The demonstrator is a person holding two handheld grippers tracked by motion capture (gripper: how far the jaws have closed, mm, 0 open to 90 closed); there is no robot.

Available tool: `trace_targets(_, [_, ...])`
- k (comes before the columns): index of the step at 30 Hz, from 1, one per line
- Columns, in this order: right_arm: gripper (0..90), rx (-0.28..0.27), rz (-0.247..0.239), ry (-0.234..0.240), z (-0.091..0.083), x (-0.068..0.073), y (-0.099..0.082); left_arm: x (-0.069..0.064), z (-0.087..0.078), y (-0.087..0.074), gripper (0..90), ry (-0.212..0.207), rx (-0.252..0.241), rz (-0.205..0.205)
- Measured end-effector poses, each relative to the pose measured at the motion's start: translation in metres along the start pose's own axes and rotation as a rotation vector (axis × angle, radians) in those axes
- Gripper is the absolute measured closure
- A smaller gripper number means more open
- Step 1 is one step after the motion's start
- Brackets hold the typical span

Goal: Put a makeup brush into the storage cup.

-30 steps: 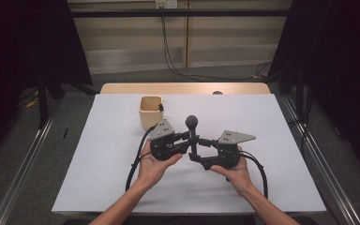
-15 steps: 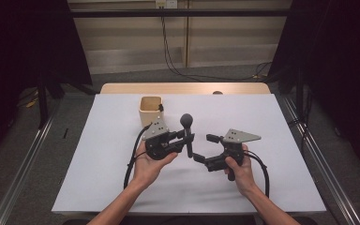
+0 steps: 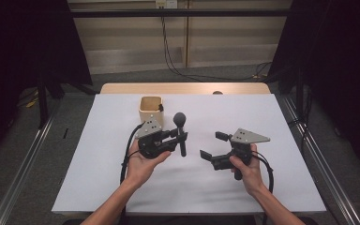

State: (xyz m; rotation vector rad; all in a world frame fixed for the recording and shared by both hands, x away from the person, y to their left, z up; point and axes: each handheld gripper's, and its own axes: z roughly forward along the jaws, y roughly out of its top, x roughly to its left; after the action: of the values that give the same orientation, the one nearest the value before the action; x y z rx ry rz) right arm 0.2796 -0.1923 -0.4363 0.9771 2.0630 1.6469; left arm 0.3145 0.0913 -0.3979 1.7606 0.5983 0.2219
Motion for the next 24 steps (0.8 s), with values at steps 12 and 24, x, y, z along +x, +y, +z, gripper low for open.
trace_targets(12, [4.2, -0.024, 0.007, -0.079, -0.016, -0.008, -0.013, 0.009, -0.016, -0.001, 71.2, 0.029, -0.001, -0.001])
trace_targets(24, [4.3, -0.041, 0.032, -0.173, -0.044, -0.019, -0.024, 0.017, -0.027, -0.004, 71.2, 0.060, 0.010, -0.017])
